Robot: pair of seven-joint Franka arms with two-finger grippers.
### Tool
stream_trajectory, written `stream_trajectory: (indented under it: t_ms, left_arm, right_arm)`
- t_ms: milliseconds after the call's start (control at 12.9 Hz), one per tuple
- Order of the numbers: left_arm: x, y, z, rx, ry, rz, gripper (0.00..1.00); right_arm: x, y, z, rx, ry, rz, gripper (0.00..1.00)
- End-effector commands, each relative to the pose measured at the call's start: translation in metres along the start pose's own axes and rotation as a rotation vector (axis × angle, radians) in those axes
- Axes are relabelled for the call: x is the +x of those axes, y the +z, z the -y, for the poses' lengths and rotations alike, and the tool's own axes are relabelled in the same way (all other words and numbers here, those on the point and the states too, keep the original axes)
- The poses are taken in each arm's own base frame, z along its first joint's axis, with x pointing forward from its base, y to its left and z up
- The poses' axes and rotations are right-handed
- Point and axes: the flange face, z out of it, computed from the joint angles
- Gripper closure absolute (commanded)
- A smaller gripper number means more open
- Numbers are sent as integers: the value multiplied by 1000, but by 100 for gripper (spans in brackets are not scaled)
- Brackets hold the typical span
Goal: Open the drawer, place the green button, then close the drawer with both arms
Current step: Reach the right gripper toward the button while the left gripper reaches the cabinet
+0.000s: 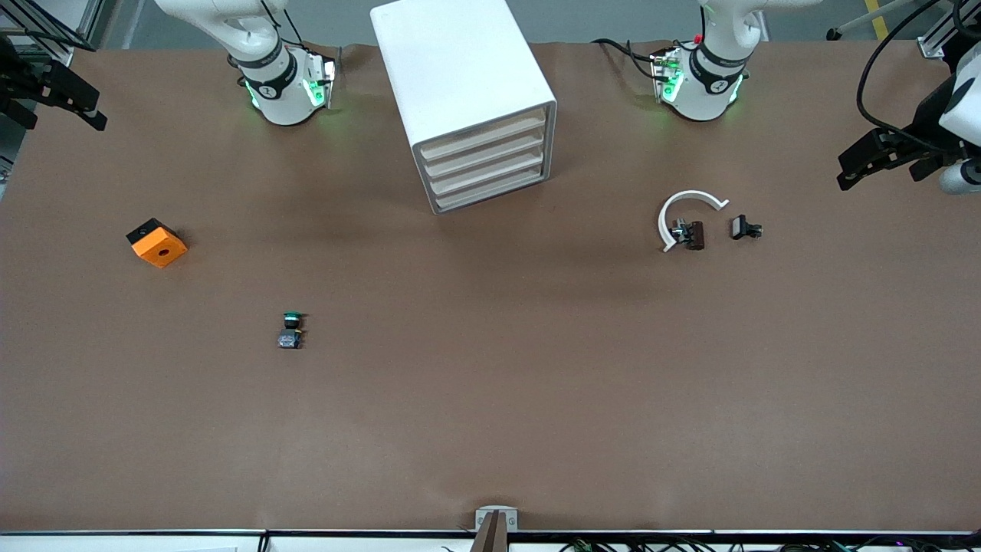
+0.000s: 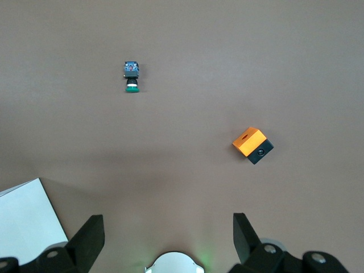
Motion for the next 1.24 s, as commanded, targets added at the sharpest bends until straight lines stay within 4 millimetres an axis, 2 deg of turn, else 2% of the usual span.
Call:
stream_trajectory:
  t_ms: [0, 155, 386, 773, 928, 1159]
  left_arm:
    - [2, -4, 2, -1, -3, 5, 0]
    - [2, -5, 2, -4, -4, 4, 0]
    - [11, 10, 1, 2, 3, 33, 0]
    - [46, 80, -14, 2, 0, 145, 0]
    - [58, 100, -25, -57, -30, 153, 0]
    - [69, 137, -41, -74, -151, 221, 0]
  right_arm:
    - [7, 2, -1, -17, -10, 18, 0]
    - [10, 5, 2, -16, -15, 23, 0]
    - [10, 4, 4, -16, -20, 21, 0]
    - [12, 5, 7, -8, -21, 15, 0]
    - [22, 11, 22, -9, -44, 28, 0]
    - [47, 37, 55, -21, -102, 68, 0]
